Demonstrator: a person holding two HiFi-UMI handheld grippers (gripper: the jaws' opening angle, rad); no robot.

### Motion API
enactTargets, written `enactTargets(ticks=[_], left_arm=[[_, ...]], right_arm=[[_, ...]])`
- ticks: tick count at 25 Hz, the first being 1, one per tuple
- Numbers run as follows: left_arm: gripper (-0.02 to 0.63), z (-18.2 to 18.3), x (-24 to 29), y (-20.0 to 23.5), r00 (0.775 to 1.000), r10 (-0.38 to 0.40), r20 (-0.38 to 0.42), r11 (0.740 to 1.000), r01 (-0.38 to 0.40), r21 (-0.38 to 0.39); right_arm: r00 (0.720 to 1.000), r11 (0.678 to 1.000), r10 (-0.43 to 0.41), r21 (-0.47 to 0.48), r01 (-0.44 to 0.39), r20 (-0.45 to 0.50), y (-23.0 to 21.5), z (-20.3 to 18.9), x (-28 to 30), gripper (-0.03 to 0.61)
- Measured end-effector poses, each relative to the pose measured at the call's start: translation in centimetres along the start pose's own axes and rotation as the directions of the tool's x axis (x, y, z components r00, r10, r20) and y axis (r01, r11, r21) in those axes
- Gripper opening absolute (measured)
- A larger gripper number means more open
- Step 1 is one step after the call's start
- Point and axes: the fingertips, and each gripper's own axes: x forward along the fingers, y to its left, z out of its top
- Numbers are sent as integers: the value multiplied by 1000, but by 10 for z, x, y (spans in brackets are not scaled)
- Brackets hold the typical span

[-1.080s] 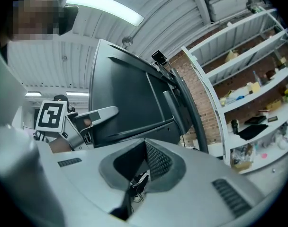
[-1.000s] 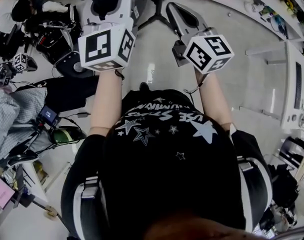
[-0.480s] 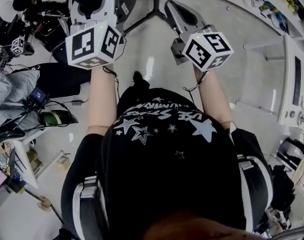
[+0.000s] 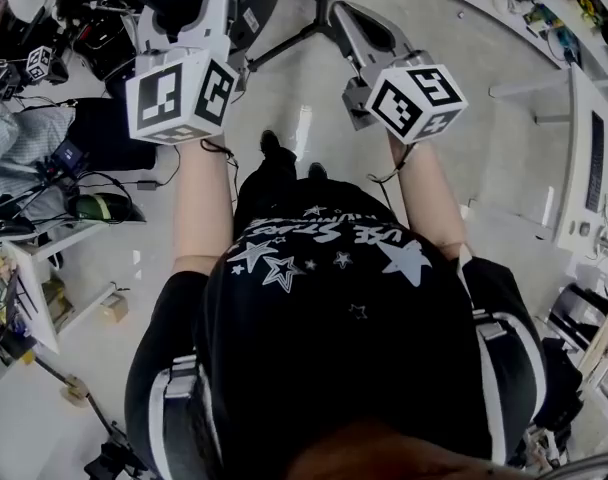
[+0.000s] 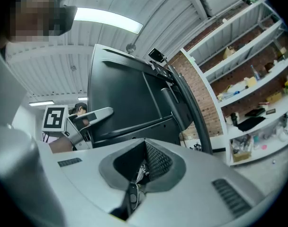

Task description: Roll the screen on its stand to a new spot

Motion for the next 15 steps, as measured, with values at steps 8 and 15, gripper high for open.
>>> enactTargets(ticks=[8,15], left_arm=[[225,12,-43,-11,999,-33,11,999,34,-17],[227,26,-76,-19,997,-82,11,996,82,-32]], right_arm=[[1000,1000,-24,5,24,10,25,-13,-19,6],[997,997,-74,10,74,26,58,-18,-41,6]])
